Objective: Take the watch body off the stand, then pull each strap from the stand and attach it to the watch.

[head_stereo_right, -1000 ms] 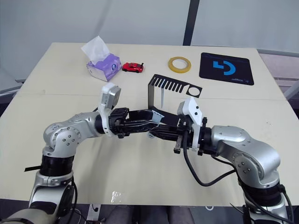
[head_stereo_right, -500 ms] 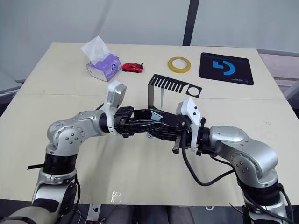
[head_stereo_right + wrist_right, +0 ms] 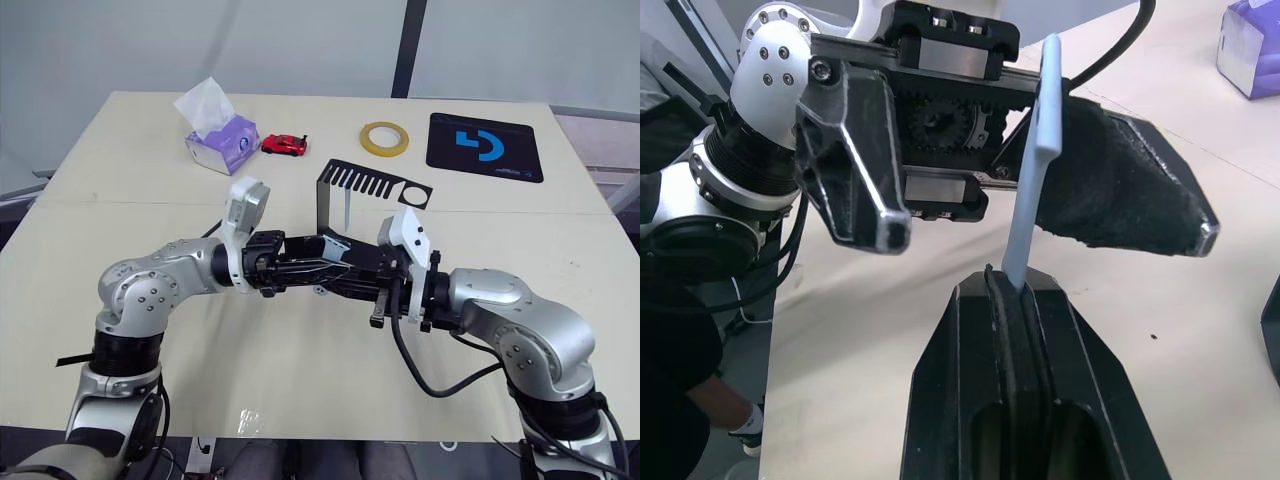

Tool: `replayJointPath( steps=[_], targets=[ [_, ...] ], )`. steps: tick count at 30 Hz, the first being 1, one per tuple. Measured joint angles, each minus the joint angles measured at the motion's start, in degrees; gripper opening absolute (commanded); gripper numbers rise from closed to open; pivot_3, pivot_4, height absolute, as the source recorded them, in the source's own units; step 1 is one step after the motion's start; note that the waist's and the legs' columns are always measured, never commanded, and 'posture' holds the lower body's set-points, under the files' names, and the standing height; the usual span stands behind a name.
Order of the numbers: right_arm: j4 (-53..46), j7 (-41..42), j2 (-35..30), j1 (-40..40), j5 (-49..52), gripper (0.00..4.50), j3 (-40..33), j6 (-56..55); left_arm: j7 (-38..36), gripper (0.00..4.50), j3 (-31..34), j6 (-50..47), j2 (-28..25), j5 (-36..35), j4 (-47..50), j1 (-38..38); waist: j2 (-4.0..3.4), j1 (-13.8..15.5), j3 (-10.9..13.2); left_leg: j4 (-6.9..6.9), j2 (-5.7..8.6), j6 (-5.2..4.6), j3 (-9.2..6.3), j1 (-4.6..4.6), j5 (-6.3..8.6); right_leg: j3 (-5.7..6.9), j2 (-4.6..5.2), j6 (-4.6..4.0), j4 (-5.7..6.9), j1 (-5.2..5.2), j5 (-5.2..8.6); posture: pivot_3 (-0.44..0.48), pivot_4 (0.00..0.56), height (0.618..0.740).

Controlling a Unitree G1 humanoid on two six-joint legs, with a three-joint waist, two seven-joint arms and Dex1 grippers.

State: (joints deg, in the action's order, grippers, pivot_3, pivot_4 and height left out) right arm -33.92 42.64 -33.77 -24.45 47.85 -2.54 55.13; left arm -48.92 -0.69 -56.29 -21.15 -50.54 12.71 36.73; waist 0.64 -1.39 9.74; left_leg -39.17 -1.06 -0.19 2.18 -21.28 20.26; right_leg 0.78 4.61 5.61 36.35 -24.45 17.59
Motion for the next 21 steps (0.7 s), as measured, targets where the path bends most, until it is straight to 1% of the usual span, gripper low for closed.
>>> replayJointPath(
  steps=[10, 12, 13, 21],
  targets=[
    [0.0, -0.1, -1.0, 0.0, 0.7, 0.0, 0.0, 0.0, 0.7, 2.75, 0.3, -0.5, 0.2, -1.5, 0.4, -1.0, 0.0, 0.0, 0.0, -0.02, 0.01, 0.0, 0.0, 0.0, 0.0, 0.0, 0.0, 0.0, 0.03, 0.0, 0.0, 0.0, 0.15, 0.738],
    [0.0, -0.2, -1.1, 0.0, 0.7, 0.0, 0.0, 0.0, 0.8, 2.22, 0.6, -0.4, 0.6, -1.9, 0.4, -1.0, 0.0, 0.0, 0.0, -0.02, 0.0, 0.0, 0.0, 0.0, 0.0, 0.0, 0.0, 0.0, 0.04, 0.0, 0.0, 0.0, 0.15, 0.738],
    [0.0, -0.3, -1.1, 0.0, 0.8, 0.0, 0.0, 0.0, 0.8, 1.86, 0.7, -0.4, 0.7, -2.0, 0.4, -1.0, 0.0, 0.0, 0.0, -0.02, 0.0, 0.0, 0.0, 0.0, 0.0, -0.01, 0.0, 0.0, 0.03, 0.0, 0.0, 0.0, 0.15, 0.738],
    [0.0, -0.7, -1.3, 0.0, 1.1, 0.0, 0.0, 0.0, 1.0, 1.86, 0.8, -0.4, 0.7, -2.0, 0.4, -1.0, 0.0, 0.0, 0.0, -0.03, 0.01, 0.0, 0.0, 0.01, 0.0, -0.01, 0.0, 0.0, 0.05, 0.0, 0.0, 0.0, 0.15, 0.738]
  ],
)
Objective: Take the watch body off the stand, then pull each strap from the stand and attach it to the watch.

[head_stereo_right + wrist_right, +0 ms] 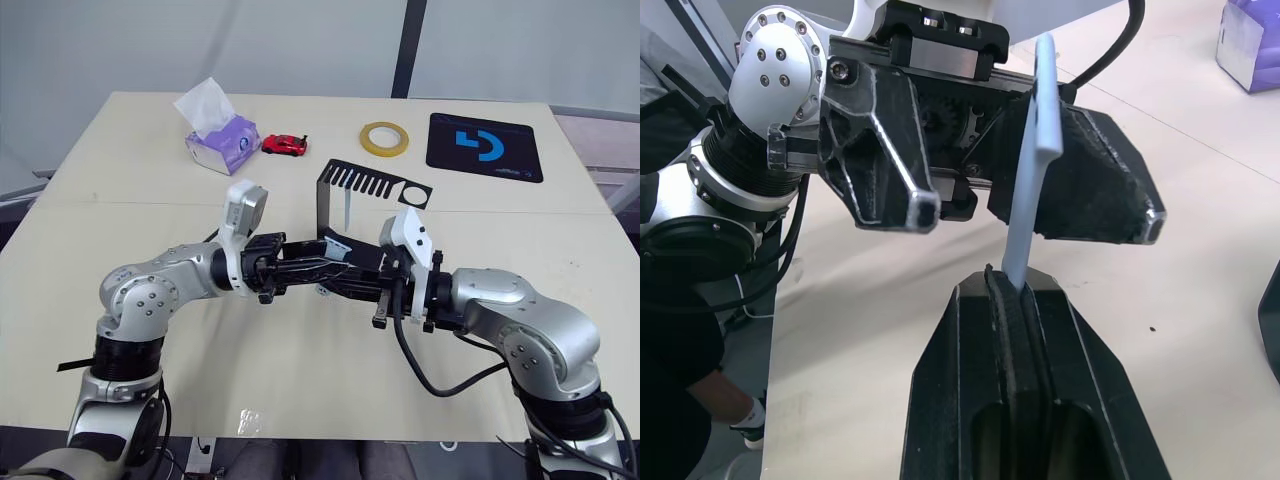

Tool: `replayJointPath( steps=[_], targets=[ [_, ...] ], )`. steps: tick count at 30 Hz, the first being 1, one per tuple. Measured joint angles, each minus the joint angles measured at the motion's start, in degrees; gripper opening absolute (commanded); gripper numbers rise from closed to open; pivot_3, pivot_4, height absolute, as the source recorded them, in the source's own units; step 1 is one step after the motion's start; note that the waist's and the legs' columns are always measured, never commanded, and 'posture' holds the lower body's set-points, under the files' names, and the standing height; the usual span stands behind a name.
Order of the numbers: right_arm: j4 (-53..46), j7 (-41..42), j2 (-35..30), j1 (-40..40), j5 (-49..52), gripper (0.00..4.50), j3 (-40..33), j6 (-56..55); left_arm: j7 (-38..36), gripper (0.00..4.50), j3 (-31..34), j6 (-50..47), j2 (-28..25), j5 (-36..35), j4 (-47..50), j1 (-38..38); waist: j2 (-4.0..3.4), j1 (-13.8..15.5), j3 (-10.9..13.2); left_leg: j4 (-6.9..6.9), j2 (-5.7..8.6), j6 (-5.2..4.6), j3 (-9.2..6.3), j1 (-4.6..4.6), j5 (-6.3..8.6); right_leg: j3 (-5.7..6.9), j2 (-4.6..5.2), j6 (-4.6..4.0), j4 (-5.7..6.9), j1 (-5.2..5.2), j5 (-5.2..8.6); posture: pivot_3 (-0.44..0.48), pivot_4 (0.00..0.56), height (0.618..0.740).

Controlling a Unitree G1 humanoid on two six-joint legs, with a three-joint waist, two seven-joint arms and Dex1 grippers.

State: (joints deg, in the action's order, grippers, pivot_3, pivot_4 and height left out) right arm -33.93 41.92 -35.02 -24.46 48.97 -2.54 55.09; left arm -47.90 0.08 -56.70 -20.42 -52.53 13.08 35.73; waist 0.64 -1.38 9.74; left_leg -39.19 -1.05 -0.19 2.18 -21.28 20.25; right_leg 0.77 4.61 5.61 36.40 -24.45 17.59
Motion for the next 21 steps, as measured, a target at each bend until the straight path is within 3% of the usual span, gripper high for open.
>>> replayJointPath(
  steps=[5, 8, 10, 11, 21],
  targets=[
    [0.0, 0.0, 0.0, 0.0, 0.0, 0.0, 0.0, 0.0, 0.0, 1.86, 0.0, 0.0, 0.2, 0.0, 0.0, 0.0, 0.0, 0.0, 0.0, 0.0, 0.0, 0.0, 0.0, 0.0, 0.0, 0.0, 0.0, 0.0, 0.0, 0.0, 0.0, 0.0, 0.15, 0.738],
    [0.0, 0.0, -0.1, 0.0, 0.0, 0.0, 0.0, 0.0, 0.3, 1.02, 0.8, 0.0, 1.8, -1.0, -0.4, 0.0, 0.0, 0.0, 0.0, -0.01, 0.0, 0.0, 0.0, 0.0, 0.0, 0.0, 0.01, 0.0, 0.01, 0.0, 0.0, 0.0, 0.15, 0.738],
    [0.0, 0.0, -0.1, -0.1, 0.1, 0.0, 0.0, -0.1, 0.5, 0.17, 1.2, -0.1, 2.2, -1.9, -0.4, 0.0, 0.0, 0.0, 0.0, -0.01, 0.0, 0.0, 0.0, 0.0, 0.0, 0.0, 0.0, 0.0, 0.02, 0.0, 0.0, 0.0, 0.15, 0.738],
    [0.0, 0.0, -0.1, -0.2, 0.2, 0.0, 0.0, -0.1, 0.7, 0.04, 1.3, -0.2, 2.2, -2.2, -0.4, 0.0, 0.0, 0.0, 0.0, -0.01, 0.0, 0.0, 0.0, 0.0, 0.0, 0.0, 0.0, 0.0, 0.02, 0.0, 0.0, 0.0, 0.15, 0.738],
    [0.1, -1.5, 0.0, -1.0, 1.1, 0.0, 0.0, 0.1, 0.7, 0.04, 1.2, 0.0, 1.2, -3.2, -0.4, -0.5, 0.0, 0.0, 0.0, -0.02, 0.01, 0.01, 0.0, 0.01, -0.01, 0.0, 0.0, 0.0, 0.03, 0.0, 0.0, 0.0, 0.15, 0.738]
  ],
)
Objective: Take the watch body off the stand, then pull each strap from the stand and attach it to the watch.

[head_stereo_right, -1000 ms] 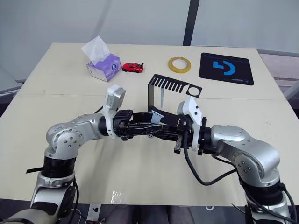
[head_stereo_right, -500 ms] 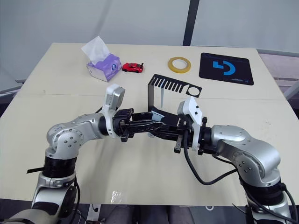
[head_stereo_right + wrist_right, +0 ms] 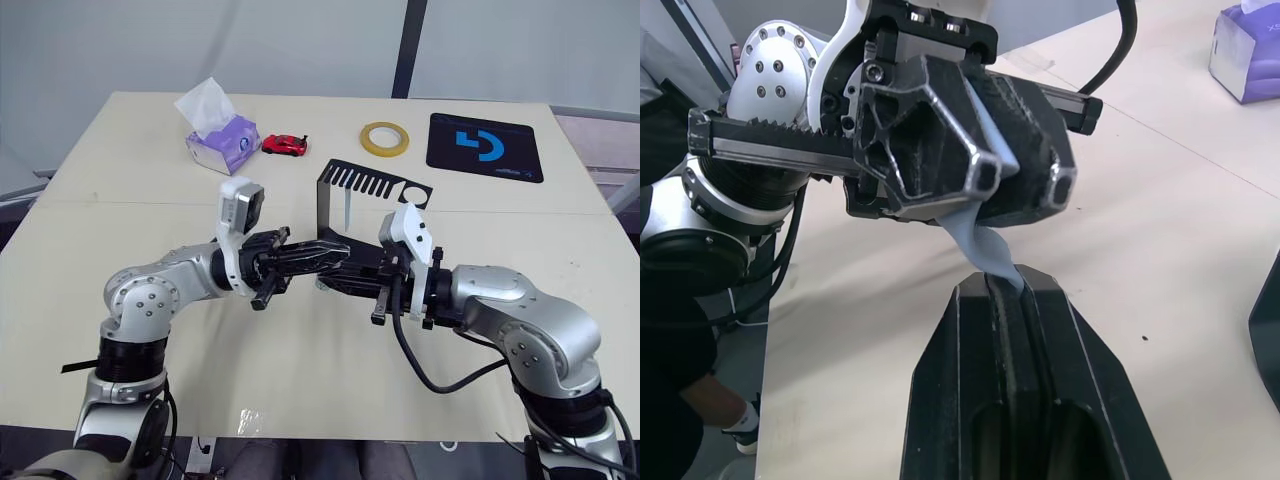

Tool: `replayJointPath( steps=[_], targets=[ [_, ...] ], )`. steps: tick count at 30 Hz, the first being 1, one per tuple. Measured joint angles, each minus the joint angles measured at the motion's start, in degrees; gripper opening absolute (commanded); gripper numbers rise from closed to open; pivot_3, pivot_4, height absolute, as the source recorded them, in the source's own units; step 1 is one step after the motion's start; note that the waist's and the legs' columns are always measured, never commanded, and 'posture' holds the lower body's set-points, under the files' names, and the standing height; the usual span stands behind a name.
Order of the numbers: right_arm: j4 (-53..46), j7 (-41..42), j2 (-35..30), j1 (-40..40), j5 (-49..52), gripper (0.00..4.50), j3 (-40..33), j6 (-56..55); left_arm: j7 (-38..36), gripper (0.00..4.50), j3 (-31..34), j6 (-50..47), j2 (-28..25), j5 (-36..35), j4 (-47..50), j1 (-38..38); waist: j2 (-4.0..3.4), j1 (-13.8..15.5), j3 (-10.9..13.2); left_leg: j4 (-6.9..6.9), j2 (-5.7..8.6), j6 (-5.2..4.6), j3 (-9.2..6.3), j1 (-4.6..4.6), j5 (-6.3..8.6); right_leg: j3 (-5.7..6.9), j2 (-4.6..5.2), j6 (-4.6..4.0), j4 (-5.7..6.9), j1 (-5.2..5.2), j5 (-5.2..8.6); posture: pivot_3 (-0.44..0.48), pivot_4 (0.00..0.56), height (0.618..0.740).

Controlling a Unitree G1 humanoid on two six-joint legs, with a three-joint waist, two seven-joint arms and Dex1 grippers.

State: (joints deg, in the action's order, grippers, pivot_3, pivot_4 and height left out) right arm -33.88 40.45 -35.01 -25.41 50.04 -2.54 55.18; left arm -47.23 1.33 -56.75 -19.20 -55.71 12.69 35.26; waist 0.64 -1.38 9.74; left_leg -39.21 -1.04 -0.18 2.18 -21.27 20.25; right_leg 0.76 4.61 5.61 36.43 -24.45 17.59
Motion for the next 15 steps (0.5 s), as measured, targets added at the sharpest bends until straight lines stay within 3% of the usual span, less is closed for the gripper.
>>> replayJointPath(
  steps=[9, 15],
  targets=[
    [0.2, -0.2, -0.1, -0.5, 1.4, 0.0, 0.0, 0.0, -1.3, 3.33, -1.0, 3.4, -0.3, 2.5, -0.3, 0.0, 0.0, 0.0, 0.0, 0.0, 0.01, 0.0, 0.0, 0.0, 0.0, 0.0, -0.01, 0.0, 0.0, 0.0, 0.0, 0.0, 0.15, 0.738],
    [0.2, -0.3, -0.4, -0.5, 1.7, 0.0, 0.0, 0.0, -1.7, 3.33, -1.4, 4.4, -0.5, 3.7, -1.8, 0.0, 0.0, 0.0, 0.0, 0.0, 0.01, -0.01, 0.0, 0.0, -0.01, 0.0, -0.01, 0.0, 0.0, 0.0, 0.0, 0.0, 0.15, 0.738]
  ],
)
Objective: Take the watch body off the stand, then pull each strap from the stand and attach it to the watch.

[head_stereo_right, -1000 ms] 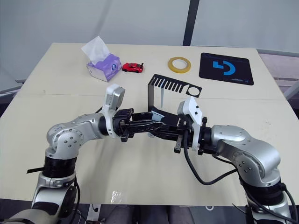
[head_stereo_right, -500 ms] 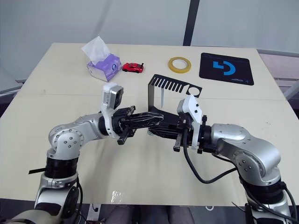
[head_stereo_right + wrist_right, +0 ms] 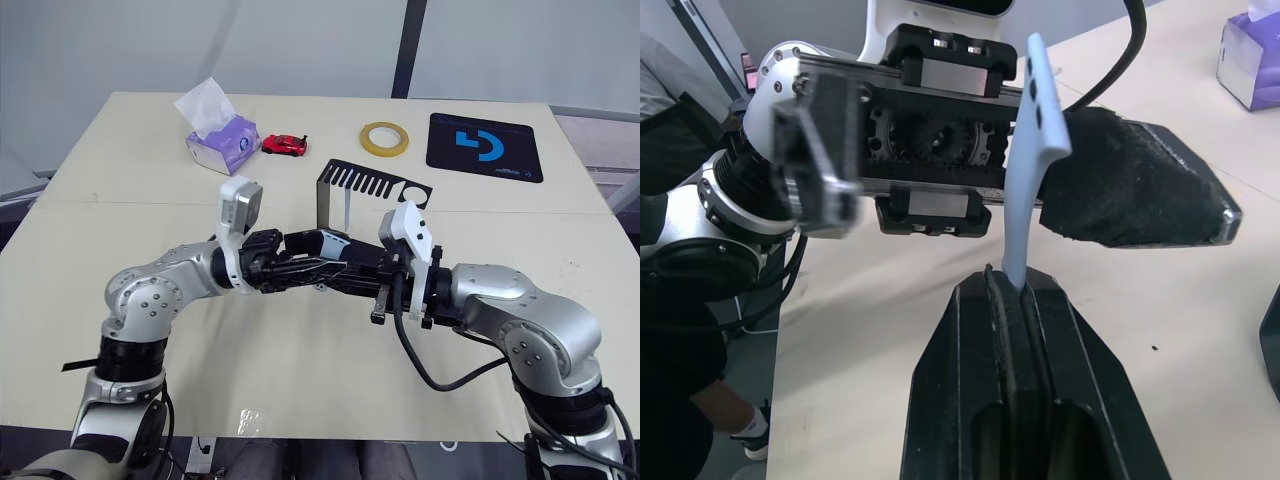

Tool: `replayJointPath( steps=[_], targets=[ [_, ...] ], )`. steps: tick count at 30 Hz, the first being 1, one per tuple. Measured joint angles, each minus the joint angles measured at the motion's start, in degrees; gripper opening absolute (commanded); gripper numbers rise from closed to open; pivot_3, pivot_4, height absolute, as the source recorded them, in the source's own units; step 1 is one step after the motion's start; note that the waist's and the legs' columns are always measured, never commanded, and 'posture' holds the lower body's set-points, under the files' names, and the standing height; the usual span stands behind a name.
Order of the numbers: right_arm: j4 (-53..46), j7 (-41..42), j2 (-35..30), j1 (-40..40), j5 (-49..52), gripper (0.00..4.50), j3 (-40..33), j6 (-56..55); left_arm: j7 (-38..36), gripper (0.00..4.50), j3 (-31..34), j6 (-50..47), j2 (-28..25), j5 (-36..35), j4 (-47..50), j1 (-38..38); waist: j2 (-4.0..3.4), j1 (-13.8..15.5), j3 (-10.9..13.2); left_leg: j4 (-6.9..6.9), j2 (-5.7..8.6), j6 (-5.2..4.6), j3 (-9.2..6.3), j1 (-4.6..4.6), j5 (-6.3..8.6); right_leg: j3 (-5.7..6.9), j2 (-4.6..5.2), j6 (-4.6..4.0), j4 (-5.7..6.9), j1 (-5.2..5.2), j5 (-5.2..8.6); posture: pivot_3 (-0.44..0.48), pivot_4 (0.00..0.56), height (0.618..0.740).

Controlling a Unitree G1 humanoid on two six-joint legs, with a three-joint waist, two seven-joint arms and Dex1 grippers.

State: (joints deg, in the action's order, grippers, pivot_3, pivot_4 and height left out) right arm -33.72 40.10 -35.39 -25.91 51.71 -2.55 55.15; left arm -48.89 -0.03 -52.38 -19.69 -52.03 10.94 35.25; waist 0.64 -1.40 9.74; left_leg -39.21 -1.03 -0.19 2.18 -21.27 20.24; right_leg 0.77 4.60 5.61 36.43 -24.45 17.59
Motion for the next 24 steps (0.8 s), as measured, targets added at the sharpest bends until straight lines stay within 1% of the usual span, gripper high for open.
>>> replayJointPath(
  steps=[7, 10, 20, 21, 22, 24],
  targets=[
    [0.0, -0.4, 0.0, 0.0, 0.4, 0.0, 0.0, 0.0, 0.3, 3.33, -0.1, 0.0, 0.8, 0.4, -0.4, 0.3, 0.0, 0.0, 0.0, 0.0, 0.0, 0.0, 0.0, 0.0, 0.0, 0.0, 0.01, 0.0, 0.0, 0.0, 0.0, 0.0, 0.15, 0.738],
    [0.0, -0.5, -0.1, 0.0, 0.5, 0.0, 0.0, 0.0, 0.4, 2.56, -0.1, 0.0, 1.1, 0.4, -0.4, 0.4, 0.0, 0.0, 0.0, 0.0, -0.01, 0.0, 0.0, 0.0, 0.0, 0.0, 0.0, 0.0, 0.01, 0.0, 0.0, 0.0, 0.15, 0.738],
    [0.0, -0.9, -0.1, -0.1, 0.6, 0.0, 0.0, 0.0, 0.5, 2.56, -0.1, -0.1, 1.5, 0.1, -0.4, 0.4, 0.0, 0.0, 0.0, 0.0, 0.0, 0.0, 0.0, 0.0, 0.0, 0.0, 0.01, 0.0, 0.01, 0.0, 0.0, 0.0, 0.15, 0.738],
    [0.0, -1.0, -0.1, -0.1, 0.7, 0.0, 0.0, 0.0, 0.5, 2.06, -0.1, -0.2, 1.5, 0.1, -0.4, 0.4, 0.0, 0.0, 0.0, 0.0, 0.0, 0.0, 0.0, 0.0, 0.0, 0.0, 0.01, 0.0, 0.01, 0.0, 0.0, 0.0, 0.15, 0.738],
    [0.0, -1.0, -0.1, -0.1, 1.0, 0.0, 0.0, 0.0, 0.6, 1.8, -0.1, -0.2, 1.5, 0.1, -0.4, 0.4, 0.0, 0.0, 0.0, 0.0, 0.0, 0.0, 0.0, 0.0, 0.0, 0.0, 0.01, 0.0, 0.01, 0.0, 0.0, 0.0, 0.15, 0.738],
    [0.0, -1.1, -0.1, -0.1, 1.2, 0.0, 0.0, 0.0, 0.6, 0.98, -0.1, -0.2, 1.5, 0.1, -0.4, 0.4, 0.0, 0.0, 0.0, 0.0, 0.0, 0.0, 0.0, 0.0, 0.0, 0.0, 0.01, 0.0, 0.01, 0.0, 0.0, 0.0, 0.15, 0.738]
  ],
)
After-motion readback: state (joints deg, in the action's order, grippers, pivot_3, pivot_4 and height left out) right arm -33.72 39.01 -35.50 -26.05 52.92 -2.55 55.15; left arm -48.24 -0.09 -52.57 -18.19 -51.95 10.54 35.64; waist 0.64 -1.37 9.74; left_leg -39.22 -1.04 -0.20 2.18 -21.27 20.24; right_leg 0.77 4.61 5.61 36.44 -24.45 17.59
